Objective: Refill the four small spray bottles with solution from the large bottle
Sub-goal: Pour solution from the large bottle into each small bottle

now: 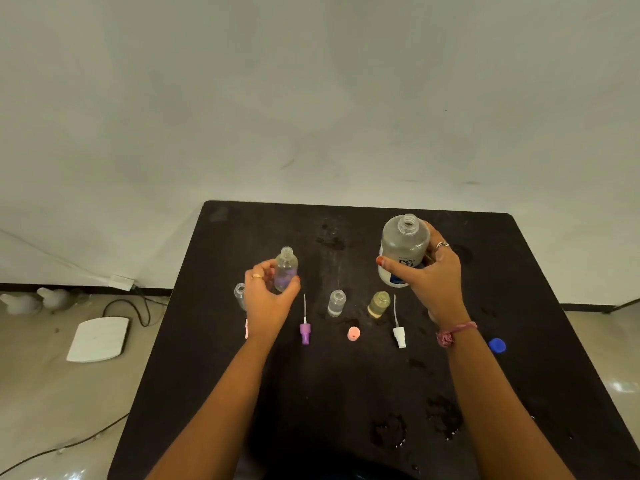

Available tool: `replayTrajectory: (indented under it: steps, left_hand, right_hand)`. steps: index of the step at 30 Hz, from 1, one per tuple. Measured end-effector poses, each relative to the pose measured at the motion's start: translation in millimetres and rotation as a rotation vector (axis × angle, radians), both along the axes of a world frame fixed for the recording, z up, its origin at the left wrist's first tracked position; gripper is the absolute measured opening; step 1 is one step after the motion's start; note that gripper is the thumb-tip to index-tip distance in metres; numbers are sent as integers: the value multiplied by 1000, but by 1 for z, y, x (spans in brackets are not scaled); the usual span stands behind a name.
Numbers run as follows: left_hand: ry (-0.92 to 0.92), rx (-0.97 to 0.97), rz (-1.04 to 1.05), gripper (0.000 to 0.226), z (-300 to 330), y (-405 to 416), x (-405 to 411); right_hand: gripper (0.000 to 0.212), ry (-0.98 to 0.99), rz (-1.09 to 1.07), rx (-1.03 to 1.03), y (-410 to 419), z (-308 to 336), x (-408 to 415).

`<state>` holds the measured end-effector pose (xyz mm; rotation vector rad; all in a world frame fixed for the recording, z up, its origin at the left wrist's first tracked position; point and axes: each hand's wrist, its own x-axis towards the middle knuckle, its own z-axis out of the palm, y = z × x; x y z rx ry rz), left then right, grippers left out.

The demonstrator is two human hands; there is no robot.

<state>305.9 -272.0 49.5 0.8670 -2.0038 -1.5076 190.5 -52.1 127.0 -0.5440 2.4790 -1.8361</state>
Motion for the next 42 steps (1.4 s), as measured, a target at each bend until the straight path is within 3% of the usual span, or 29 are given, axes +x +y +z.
replayTrajectory:
  steps: [8, 18, 29, 42]
  left_hand:
    - [318, -36, -2, 47, 107, 19, -19]
    - [426, -6, -127, 47, 210, 60, -49]
    - [450, -17, -162, 45, 262, 90, -61]
    - [499, -34, -155, 46, 286, 115, -59]
  right_hand:
    - [76, 55, 12, -31, 10, 43, -12]
    - [74, 201, 21, 6, 19, 132, -29]
    - [85, 420, 78, 173, 35, 211, -53]
    - [83, 711, 55, 383, 51, 266, -56]
